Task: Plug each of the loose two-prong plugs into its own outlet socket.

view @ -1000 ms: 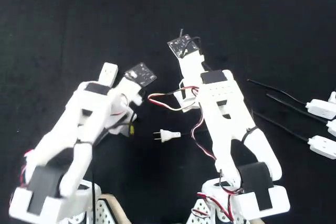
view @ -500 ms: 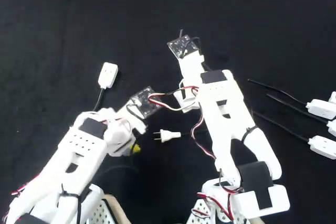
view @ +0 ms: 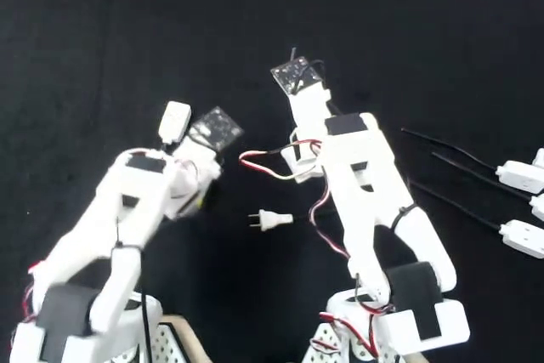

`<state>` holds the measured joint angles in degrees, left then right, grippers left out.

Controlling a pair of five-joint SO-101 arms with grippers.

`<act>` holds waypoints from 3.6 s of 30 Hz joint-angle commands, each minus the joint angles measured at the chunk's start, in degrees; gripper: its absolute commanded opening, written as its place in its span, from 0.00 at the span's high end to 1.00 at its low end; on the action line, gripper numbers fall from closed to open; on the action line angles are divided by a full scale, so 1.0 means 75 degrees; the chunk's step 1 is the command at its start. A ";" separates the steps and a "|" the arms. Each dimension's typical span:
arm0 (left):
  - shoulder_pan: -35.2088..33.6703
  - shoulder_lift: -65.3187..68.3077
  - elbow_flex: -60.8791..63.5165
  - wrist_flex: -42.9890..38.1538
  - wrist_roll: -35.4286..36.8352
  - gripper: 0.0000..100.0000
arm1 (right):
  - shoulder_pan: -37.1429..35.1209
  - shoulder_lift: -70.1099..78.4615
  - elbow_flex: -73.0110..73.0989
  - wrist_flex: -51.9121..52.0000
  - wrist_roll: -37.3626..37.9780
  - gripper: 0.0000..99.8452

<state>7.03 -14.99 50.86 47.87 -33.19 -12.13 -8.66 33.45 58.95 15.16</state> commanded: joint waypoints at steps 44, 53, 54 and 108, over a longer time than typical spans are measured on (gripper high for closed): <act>0.0205 -0.3587 0.1401 0.0375 0.0363 0.75 | 0.0105 -0.0029 -0.0498 0.0035 0.0059 0.99; 0.0592 -0.4267 0.1319 0.1430 0.0668 0.76 | 0.0105 -0.0029 -0.0498 0.0035 0.0070 0.99; 0.0920 -0.4560 0.1448 0.1536 0.0844 0.76 | 0.0117 -0.0029 -0.0498 0.0035 0.0070 0.99; 0.1084 -0.2403 0.2069 -0.0445 0.1184 0.72 | 0.0527 -0.0029 -0.0615 0.0059 0.0234 0.99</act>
<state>17.14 -43.03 72.75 45.67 -23.60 -9.05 -8.66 33.45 59.30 16.57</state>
